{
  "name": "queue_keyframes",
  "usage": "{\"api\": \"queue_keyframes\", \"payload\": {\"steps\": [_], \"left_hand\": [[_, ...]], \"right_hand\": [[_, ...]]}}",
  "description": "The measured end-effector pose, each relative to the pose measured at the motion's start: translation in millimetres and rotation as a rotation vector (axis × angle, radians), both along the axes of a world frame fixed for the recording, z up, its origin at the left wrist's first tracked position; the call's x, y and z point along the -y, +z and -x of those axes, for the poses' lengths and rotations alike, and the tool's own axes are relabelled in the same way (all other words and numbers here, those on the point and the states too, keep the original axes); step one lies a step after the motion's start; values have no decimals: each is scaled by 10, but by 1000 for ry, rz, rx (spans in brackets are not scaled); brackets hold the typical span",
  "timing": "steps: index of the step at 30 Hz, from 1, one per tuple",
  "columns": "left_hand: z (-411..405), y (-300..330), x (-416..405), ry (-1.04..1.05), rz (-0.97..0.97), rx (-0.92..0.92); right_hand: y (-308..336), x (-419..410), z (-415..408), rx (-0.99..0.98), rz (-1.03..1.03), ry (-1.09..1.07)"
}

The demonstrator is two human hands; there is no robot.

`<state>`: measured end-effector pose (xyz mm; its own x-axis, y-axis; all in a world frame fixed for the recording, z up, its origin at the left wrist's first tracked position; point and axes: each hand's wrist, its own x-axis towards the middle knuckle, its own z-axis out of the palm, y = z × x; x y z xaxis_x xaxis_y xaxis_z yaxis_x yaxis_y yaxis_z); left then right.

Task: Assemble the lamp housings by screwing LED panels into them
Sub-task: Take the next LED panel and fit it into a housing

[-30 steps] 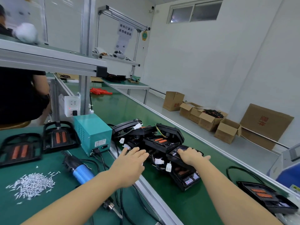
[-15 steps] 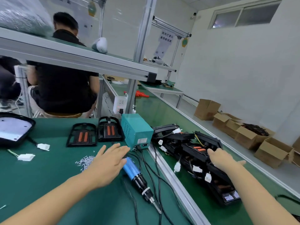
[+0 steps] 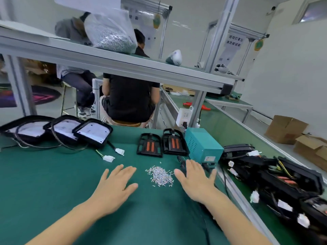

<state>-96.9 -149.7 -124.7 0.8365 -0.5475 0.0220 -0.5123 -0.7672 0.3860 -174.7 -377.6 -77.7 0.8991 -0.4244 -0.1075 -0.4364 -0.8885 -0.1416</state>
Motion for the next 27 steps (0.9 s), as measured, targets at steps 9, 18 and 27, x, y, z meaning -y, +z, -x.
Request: {"api": "queue_keyframes", "payload": {"steps": [9,18,27], "left_hand": [[-165,-267,-744,226,-86,12],[-243,-397,-965,323,-132,103],[-271,-467,-945,323,-96,126]], "right_hand": [[-426,-1209,-574,-80,-58,286],[-753,-1699,-904,17,-51,363],[-673,-1826,-1170,134,20,365]]}}
